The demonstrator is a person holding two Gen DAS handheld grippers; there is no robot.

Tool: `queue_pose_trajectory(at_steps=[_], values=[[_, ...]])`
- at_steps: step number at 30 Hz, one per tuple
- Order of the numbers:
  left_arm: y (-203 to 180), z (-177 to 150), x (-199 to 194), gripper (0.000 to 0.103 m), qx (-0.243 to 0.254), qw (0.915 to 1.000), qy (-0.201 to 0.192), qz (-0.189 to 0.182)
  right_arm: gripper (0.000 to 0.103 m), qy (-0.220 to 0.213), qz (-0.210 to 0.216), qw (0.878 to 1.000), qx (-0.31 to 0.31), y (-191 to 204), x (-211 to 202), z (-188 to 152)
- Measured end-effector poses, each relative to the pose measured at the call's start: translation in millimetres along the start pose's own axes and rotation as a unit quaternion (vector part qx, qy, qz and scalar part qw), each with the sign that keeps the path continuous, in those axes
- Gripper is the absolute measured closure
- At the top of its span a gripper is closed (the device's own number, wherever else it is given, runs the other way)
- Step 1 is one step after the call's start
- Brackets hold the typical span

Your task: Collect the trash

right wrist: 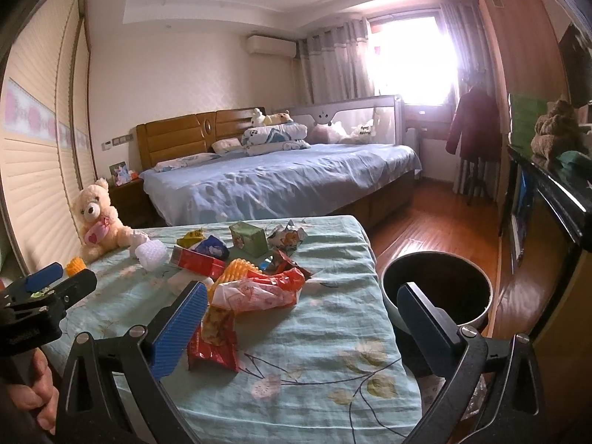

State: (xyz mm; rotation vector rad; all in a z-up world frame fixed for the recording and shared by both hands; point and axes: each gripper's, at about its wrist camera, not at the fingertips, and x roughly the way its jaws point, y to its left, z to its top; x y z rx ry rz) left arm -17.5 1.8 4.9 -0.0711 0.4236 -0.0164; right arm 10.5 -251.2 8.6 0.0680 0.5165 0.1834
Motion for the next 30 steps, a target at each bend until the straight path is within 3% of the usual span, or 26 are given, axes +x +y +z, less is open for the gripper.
queue_pose_trajectory(at_steps=[30], values=[[1.3, 0.4, -2.5, 0.001, -0.005, 1.0, -0.002, 0.0, 0.0, 0.006, 0.008, 1.0, 0.002, 2.6, 0.2, -1.4]])
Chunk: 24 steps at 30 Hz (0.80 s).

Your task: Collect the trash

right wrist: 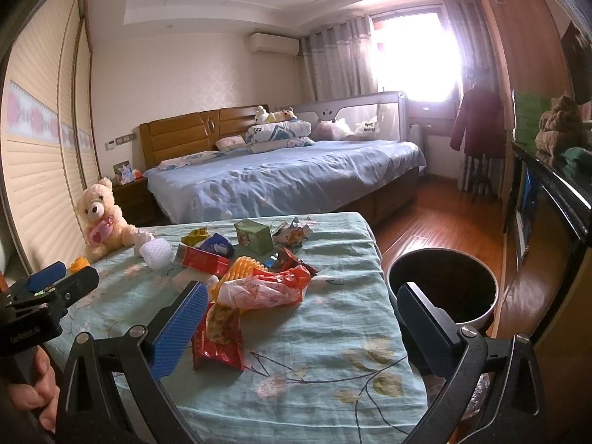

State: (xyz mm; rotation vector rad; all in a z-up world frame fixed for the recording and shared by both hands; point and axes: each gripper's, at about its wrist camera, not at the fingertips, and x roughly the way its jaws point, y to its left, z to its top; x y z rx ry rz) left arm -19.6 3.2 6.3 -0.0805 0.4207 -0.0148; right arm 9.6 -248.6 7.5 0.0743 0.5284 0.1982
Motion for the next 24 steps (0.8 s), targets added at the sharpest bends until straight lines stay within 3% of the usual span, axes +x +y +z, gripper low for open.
queue_pose_trajectory(at_steps=[24], values=[[1, -4, 6, 0.001, -0.002, 0.9999, 0.012, -0.007, 0.0, 0.018, 0.016, 1.0, 0.012, -8, 10, -2]])
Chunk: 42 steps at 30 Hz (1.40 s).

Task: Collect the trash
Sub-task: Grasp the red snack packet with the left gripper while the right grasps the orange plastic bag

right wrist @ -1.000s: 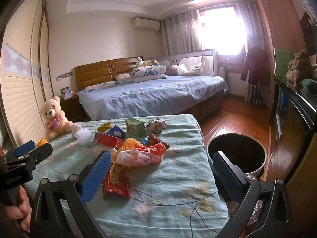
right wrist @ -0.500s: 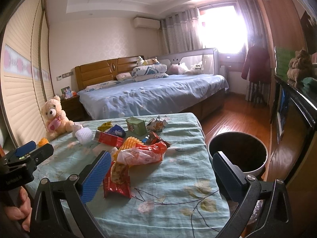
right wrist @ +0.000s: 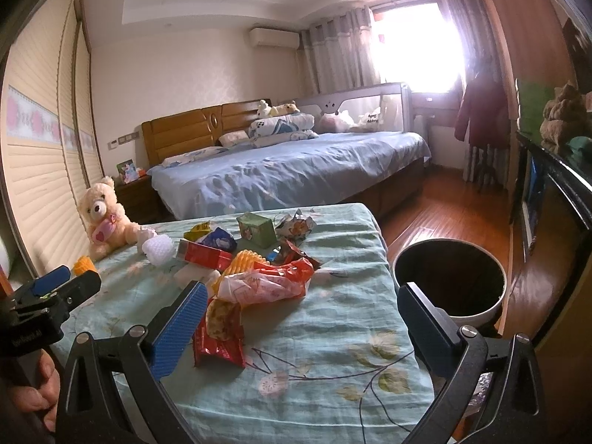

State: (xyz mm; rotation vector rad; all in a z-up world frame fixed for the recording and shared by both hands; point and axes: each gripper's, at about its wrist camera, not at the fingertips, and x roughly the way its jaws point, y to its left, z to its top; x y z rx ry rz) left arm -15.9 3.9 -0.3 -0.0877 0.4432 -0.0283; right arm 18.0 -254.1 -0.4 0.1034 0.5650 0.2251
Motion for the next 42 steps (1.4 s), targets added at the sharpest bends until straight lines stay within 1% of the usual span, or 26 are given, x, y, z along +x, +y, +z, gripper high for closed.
queue_pose_trajectory(at_steps=[3, 7, 11, 17, 19, 21, 23, 25, 27, 28, 30, 31, 33, 35, 39, 42], values=[[-1, -2, 4, 0.001, 0.0, 0.9999, 0.007, -0.008, 0.0, 0.007, 0.01, 1.0, 0.005, -6, 5, 0], [-3, -6, 15, 0.001, -0.001, 0.9993, 0.027, -0.025, 0.0, 0.019, 0.027, 0.999, 0.015, -15, 15, 1], [-9, -10, 36, 0.001, -0.002, 0.9969, 0.064, -0.046, 0.0, 0.04, 0.04, 0.998, 0.033, -27, 30, -2], [-25, -12, 69, 0.003, 0.012, 0.9911, 0.109, -0.075, 0.001, 0.079, 0.058, 0.994, 0.05, -37, 54, -7], [-29, -12, 82, 0.005, 0.018, 0.9887, 0.123, -0.084, 0.001, 0.086, 0.06, 0.993, 0.049, -38, 60, -8], [-31, -11, 89, 0.014, 0.021, 0.9864, 0.133, -0.093, 0.001, 0.093, 0.06, 0.993, 0.05, -39, 65, -9], [-34, -10, 99, 0.016, 0.027, 0.9842, 0.14, -0.105, 0.001, 0.096, 0.06, 0.992, 0.05, -40, 69, -10], [-37, -11, 106, 0.023, 0.033, 0.983, 0.143, -0.11, 0.001, 0.1, 0.059, 0.992, 0.051, -42, 73, -10], [-40, -12, 115, 0.039, 0.037, 0.98, 0.153, -0.122, 0.001, 0.103, 0.059, 0.992, 0.053, -42, 78, -10], [-40, -12, 119, 0.044, 0.037, 0.9785, 0.158, -0.128, 0.001, 0.105, 0.06, 0.991, 0.054, -43, 80, -10], [-38, -15, 125, 0.068, 0.034, 0.9748, 0.168, -0.143, 0.001, 0.109, 0.063, 0.99, 0.056, -42, 83, -10], [-37, -15, 125, 0.07, 0.033, 0.9738, 0.17, -0.148, 0.001, 0.11, 0.065, 0.99, 0.057, -42, 86, -10], [-33, -15, 124, 0.083, 0.031, 0.9739, 0.164, -0.154, 0.001, 0.115, 0.071, 0.989, 0.057, -38, 92, -10], [-28, -13, 121, 0.089, 0.03, 0.9743, 0.159, -0.157, 0.005, 0.118, 0.076, 0.989, 0.051, -32, 99, -9], [-18, -12, 117, 0.095, 0.017, 0.9771, 0.148, -0.152, 0.011, 0.133, 0.096, 0.985, 0.046, -18, 117, -9], [-11, -12, 112, 0.095, 0.008, 0.9792, 0.138, -0.149, 0.018, 0.156, 0.109, 0.98, 0.053, -10, 136, -12]])
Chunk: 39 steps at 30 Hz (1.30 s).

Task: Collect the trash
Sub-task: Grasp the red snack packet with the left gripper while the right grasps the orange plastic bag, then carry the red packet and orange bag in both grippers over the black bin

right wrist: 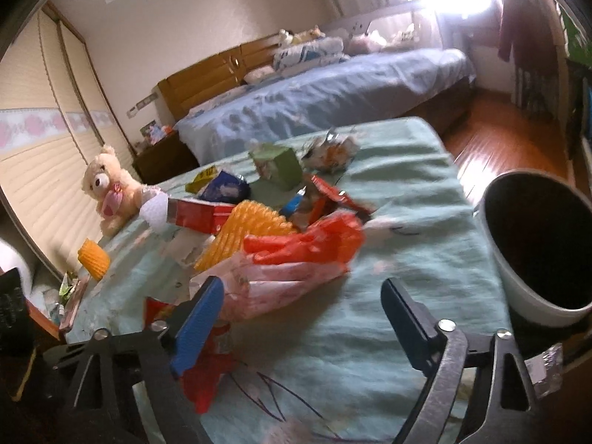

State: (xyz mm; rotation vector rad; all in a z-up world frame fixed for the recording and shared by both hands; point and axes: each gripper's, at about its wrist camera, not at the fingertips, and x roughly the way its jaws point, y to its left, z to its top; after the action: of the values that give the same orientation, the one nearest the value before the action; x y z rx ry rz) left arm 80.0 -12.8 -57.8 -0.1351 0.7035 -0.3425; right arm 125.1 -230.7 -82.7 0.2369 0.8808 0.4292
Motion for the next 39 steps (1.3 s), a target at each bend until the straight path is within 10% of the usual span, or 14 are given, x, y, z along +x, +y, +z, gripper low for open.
queue_pose_trajectory(at_steps=[3, 8, 18, 21, 23, 25, 33, 35, 39], values=[[5, -1, -7, 0.095, -0.005, 0.9999, -0.008, 0.004, 0.029, 0.018, 0.02, 1.0, 0.009, 1, 13, 0], [13, -3, -13, 0.096, -0.019, 0.9997, -0.011, 0.011, 0.103, 0.041, 0.045, 0.998, 0.029, -2, 26, -4], [7, 2, -18, 0.096, -0.016, 0.9996, -0.022, 0.002, 0.099, 0.015, 0.03, 0.999, 0.033, -10, -1, -7], [10, 4, -21, 0.096, -0.017, 0.9994, -0.028, 0.005, 0.085, 0.012, 0.029, 0.998, 0.058, -16, -7, -5], [12, 5, -22, 0.096, -0.02, 0.9993, -0.031, 0.008, 0.044, 0.01, 0.034, 0.997, 0.067, -17, -6, -2], [16, 6, -23, 0.096, -0.023, 0.9991, -0.035, 0.012, 0.034, 0.016, 0.038, 0.997, 0.072, -15, 0, 0], [31, 7, -22, 0.096, -0.039, 0.9984, -0.038, 0.014, 0.035, 0.046, 0.06, 0.985, 0.154, -22, 45, 9], [33, 9, -20, 0.096, -0.041, 0.9984, -0.037, 0.012, 0.062, 0.044, 0.06, 0.985, 0.155, -23, 46, 10], [30, 11, -15, 0.096, -0.038, 0.9987, -0.034, 0.004, 0.07, 0.04, 0.063, 0.988, 0.133, -21, 38, 7]])
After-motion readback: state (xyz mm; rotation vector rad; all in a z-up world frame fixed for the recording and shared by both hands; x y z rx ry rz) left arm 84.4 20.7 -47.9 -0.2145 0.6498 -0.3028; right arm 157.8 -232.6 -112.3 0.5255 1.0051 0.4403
